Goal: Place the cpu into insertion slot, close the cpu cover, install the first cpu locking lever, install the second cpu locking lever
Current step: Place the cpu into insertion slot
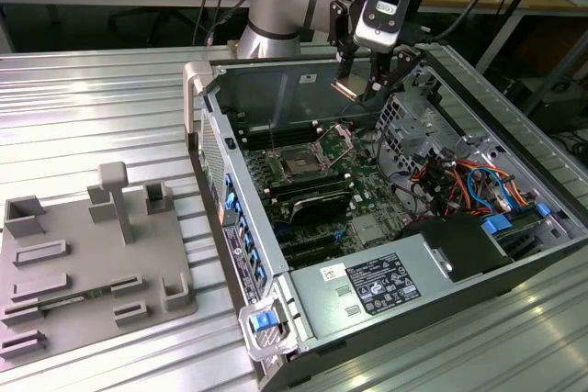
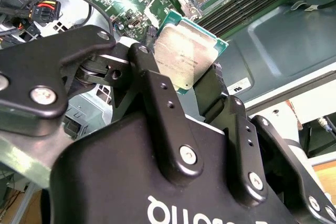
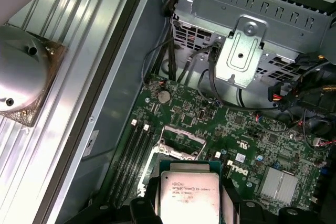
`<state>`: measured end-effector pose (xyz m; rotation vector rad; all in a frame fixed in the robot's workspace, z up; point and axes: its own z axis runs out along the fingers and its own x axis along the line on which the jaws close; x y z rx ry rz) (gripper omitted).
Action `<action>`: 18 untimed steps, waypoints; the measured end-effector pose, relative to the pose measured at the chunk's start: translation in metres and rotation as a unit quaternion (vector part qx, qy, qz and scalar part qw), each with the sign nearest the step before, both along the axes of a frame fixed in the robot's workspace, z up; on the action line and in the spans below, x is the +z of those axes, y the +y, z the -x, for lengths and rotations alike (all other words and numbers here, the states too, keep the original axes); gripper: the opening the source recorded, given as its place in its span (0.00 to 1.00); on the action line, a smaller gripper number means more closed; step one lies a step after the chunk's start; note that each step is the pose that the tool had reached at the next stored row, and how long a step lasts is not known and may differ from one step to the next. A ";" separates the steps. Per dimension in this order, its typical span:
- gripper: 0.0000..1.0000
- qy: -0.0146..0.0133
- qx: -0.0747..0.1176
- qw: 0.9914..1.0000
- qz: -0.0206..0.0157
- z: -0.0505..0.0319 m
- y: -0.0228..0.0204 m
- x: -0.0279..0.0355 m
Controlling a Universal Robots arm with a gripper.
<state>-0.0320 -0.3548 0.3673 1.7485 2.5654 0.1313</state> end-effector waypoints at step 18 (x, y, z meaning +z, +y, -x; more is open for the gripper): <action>0.55 0.000 -0.035 0.999 0.000 0.0000 0.0000 0.0000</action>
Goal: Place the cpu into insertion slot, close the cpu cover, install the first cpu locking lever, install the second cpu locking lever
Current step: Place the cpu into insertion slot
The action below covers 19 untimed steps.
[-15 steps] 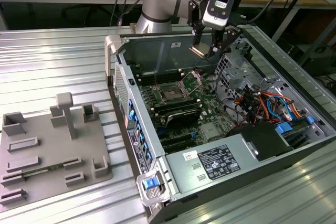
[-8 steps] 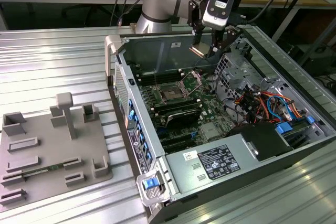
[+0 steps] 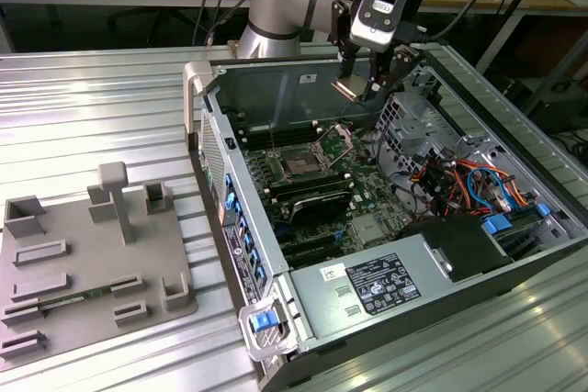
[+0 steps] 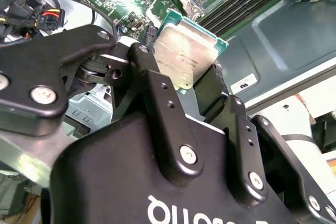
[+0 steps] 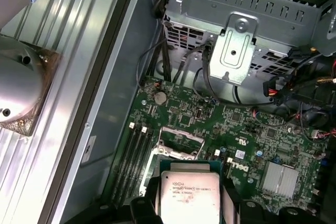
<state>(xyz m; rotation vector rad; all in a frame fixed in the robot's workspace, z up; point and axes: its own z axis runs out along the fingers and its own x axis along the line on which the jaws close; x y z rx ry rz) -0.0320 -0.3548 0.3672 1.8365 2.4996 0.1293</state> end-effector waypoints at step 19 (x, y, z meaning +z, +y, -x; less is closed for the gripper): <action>0.55 0.000 -0.047 0.999 0.000 0.0000 0.0000 0.0000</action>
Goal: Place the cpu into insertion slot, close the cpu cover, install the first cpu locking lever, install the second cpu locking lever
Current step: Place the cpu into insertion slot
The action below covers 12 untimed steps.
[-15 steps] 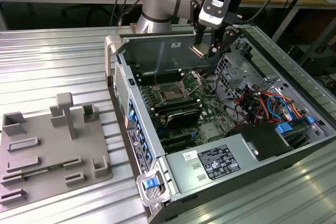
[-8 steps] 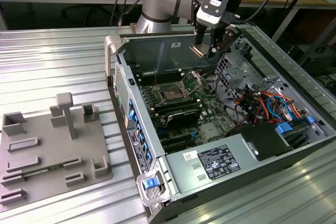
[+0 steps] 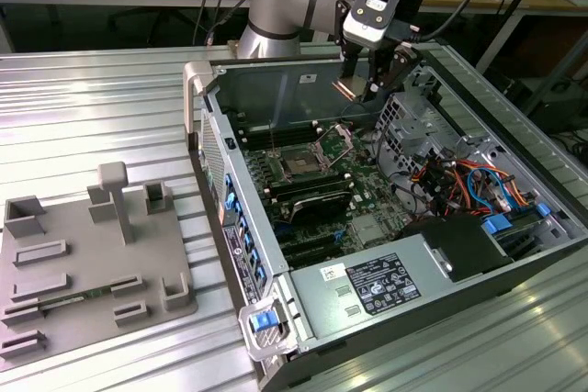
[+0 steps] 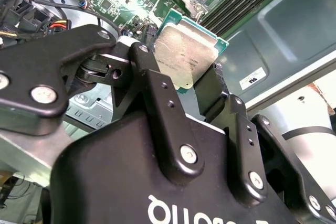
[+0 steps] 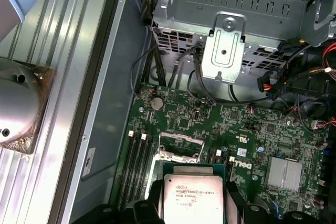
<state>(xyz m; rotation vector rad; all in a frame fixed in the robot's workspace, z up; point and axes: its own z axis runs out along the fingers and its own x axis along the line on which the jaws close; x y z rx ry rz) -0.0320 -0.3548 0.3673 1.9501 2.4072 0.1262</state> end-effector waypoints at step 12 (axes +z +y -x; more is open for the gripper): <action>0.55 0.000 -0.068 0.998 0.000 0.0000 0.0000 0.0000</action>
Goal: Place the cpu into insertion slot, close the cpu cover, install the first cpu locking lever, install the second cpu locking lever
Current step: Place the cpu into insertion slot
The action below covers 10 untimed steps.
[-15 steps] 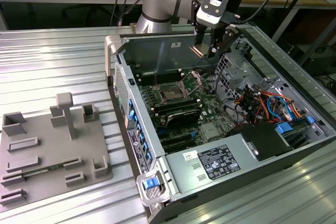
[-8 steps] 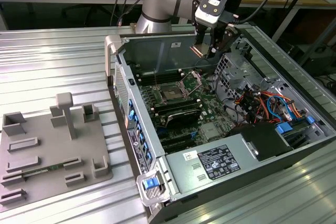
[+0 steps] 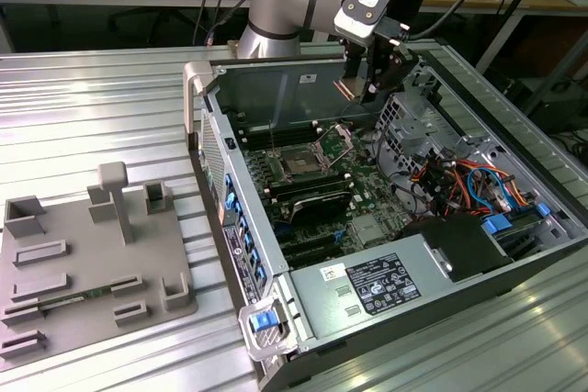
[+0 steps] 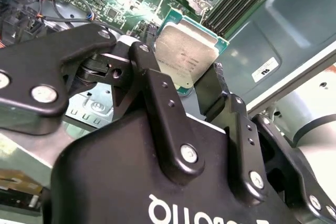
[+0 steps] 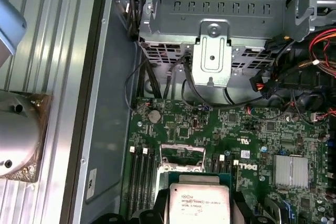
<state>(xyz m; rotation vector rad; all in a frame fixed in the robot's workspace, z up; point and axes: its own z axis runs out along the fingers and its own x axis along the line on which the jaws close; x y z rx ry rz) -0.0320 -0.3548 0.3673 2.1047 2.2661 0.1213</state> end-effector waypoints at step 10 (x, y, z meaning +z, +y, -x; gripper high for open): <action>0.55 0.000 -0.006 1.000 0.000 0.0000 0.0000 0.0000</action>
